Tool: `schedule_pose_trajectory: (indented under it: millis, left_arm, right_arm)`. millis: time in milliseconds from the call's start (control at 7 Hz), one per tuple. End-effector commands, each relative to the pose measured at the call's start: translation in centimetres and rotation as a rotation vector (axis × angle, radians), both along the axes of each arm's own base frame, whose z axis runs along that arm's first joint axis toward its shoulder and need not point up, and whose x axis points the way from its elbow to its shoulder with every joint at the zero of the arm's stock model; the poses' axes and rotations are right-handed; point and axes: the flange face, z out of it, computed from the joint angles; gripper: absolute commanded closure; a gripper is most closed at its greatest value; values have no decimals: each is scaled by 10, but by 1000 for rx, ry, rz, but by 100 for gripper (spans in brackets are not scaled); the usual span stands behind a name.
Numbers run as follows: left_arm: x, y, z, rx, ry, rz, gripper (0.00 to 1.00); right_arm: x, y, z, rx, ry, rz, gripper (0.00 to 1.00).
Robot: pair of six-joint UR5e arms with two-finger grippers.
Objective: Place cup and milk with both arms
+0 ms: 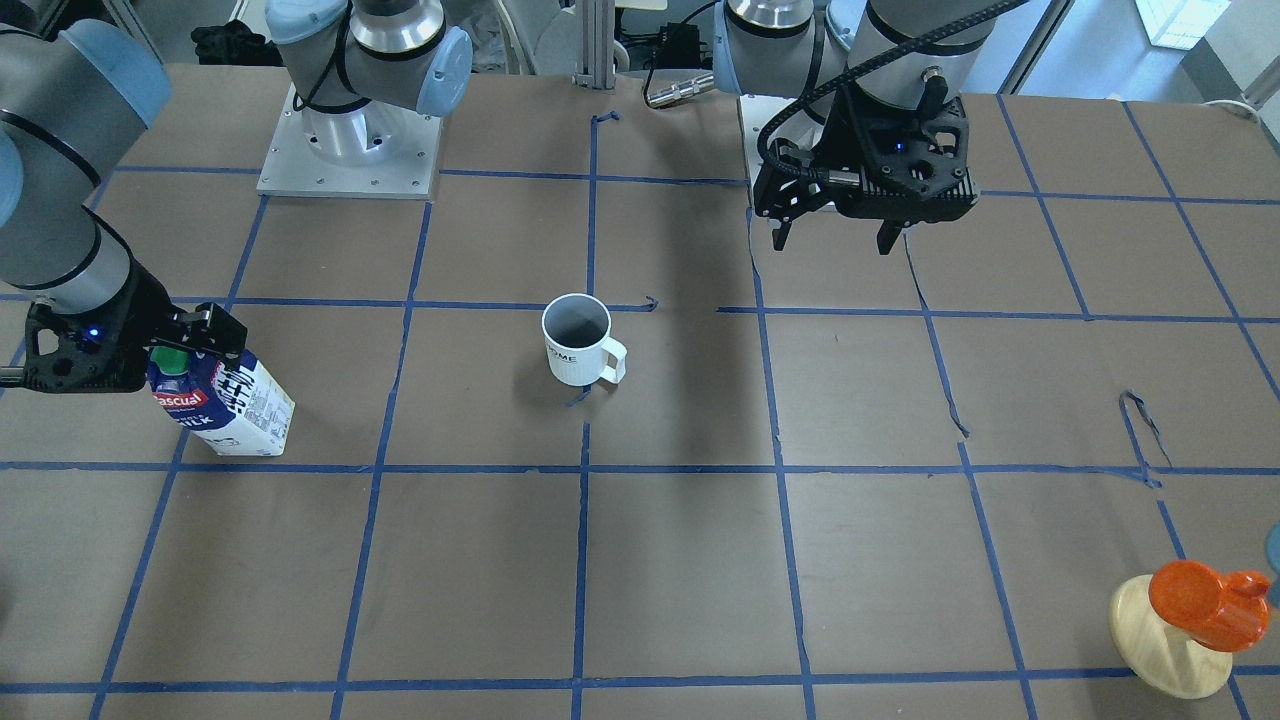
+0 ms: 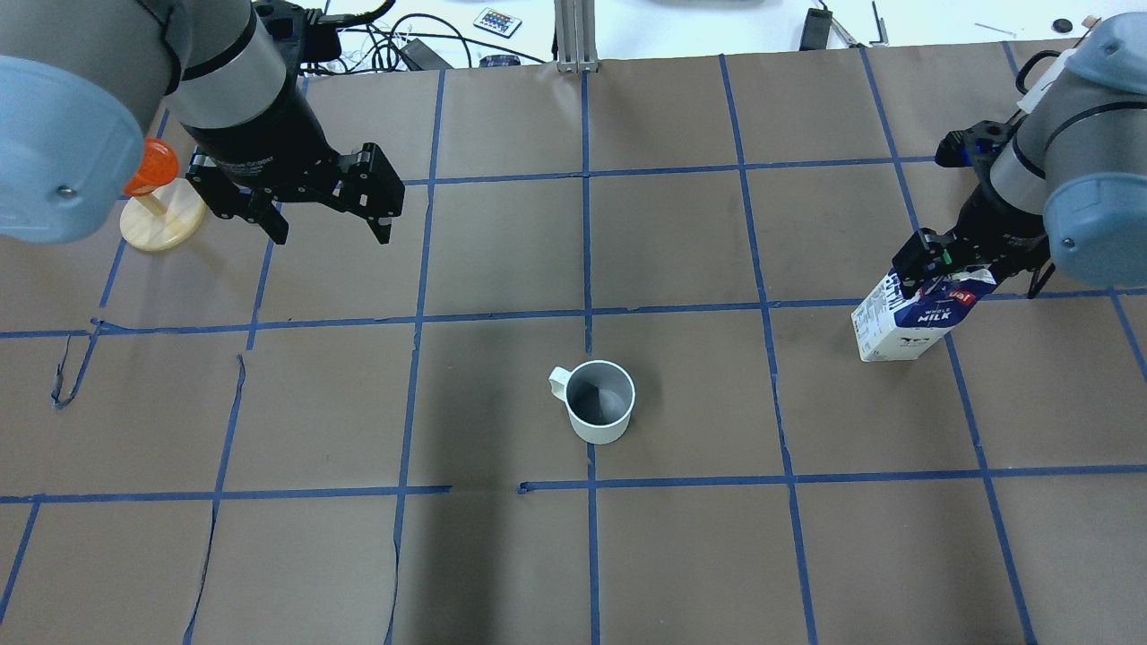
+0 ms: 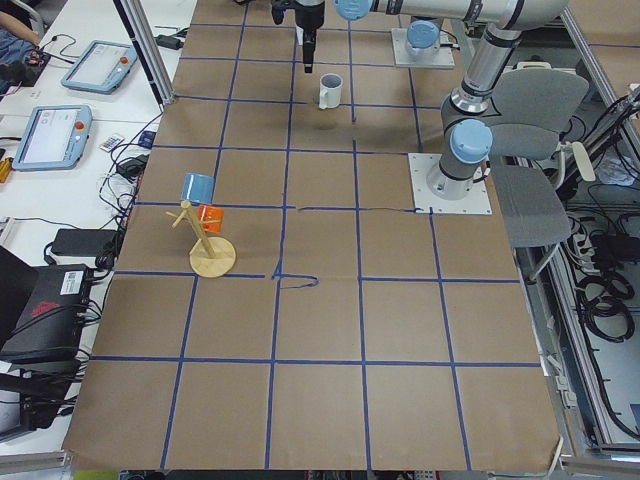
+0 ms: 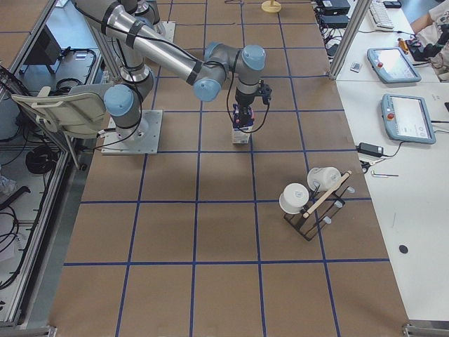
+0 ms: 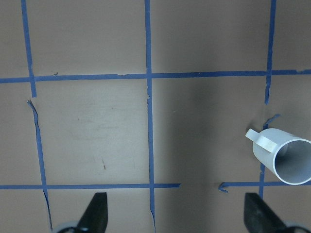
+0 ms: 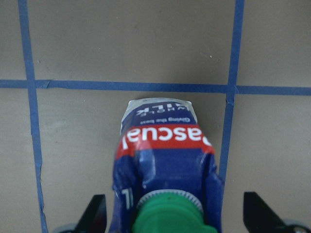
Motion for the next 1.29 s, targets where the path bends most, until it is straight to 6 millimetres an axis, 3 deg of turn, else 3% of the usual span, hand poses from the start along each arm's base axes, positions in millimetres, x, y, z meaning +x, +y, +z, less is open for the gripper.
schedule_pose_trajectory:
  millis: [0, 286, 429, 714, 857, 1143]
  left_arm:
    - [0, 0, 1, -2, 1, 1, 0]
    - [0, 0, 1, -2, 1, 1, 0]
    - [0, 0, 1, -2, 1, 1, 0]
    - [1, 0, 0, 0, -1, 1, 0]
    - [1, 0, 1, -2, -1, 1, 0]
    - [1, 0, 2, -5, -1, 2, 0]
  right_arm:
    - [1, -4, 1, -30, -11, -5, 15]
    - [1, -4, 1, -33, -10, -5, 53]
    - [1, -4, 3, -34, -8, -3, 63]
    - [1, -12, 24, -65, 6, 3, 68]
    - [14, -11, 42, -61, 2, 28, 68]
    - [72, -2, 60, -65, -41, 39, 70]
